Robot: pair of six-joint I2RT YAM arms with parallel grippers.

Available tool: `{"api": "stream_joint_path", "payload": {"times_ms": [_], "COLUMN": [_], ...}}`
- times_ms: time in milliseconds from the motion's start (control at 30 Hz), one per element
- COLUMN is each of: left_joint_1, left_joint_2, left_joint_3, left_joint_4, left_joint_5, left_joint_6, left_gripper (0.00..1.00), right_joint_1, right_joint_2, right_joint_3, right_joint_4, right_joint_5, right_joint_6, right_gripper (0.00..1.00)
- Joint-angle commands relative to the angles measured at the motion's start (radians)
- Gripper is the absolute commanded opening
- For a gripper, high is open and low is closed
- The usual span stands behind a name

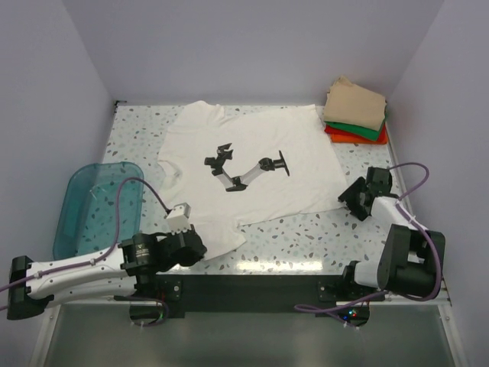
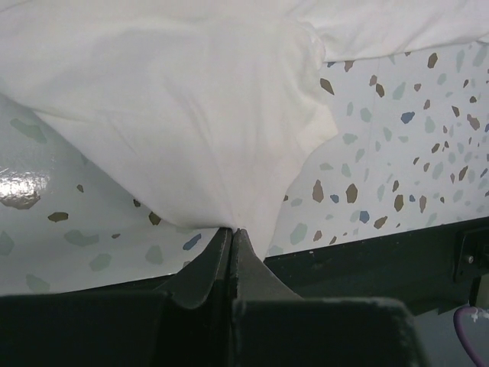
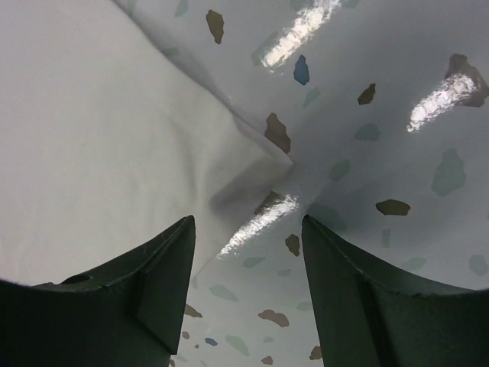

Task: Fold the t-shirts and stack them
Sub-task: Flatten the tshirt out

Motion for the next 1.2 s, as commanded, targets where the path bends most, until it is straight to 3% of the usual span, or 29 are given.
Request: {"api": "stream_joint_path", "payload": {"times_ms": [0, 133, 500, 567, 700, 867, 1167], "left_joint_1": [-0.006, -0.006, -0.006, -0.006, -0.006, -0.006, -0.006], "left_joint_2": [-0.042, -0.085, -0.129, -0.131, -0.119, -0.086, -0.06], "left_joint_3": [0.026, 0.007, 0.002, 0.009, 0.032, 0.104, 0.183], "left_joint_4": [-0.001, 0.004, -0.003, -0.007, -0.019, -0.045, -0.082], "left_joint_5": [-0.012, -0.009, -0.004, -0.006, -0.015, -0.021, 0.017], "left_joint_6": [0.028, 0.031, 0.029, 0.028, 0.037, 0.069, 0.108], "left_gripper": [0.0, 0.0, 0.0, 0.0, 0.0, 0.0, 0.0], "right_joint_1": [-0.016, -0.033, -0.039, -0.039, -0.038, -0.042, -0.114], "right_joint_2": [-0.04, -0.031, 0.141, 0.141, 0.112, 0.009, -0.107], "right_joint_3": [-0.021, -0.021, 0.048, 0.049, 0.043, 0.048, 0.066], "right_joint_4": [0.035, 0.043, 0.116, 0.121, 0.101, 0.026, -0.097], "right_joint_5": [0.07, 0.099, 0.087, 0.078, 0.062, 0.093, 0.073], "right_joint_6": [0.027, 0.022, 0.047, 0.044, 0.038, 0.016, -0.042], "right_gripper": [0.61, 0.59, 0.42, 0.37, 0.13, 0.0, 0.0]}}
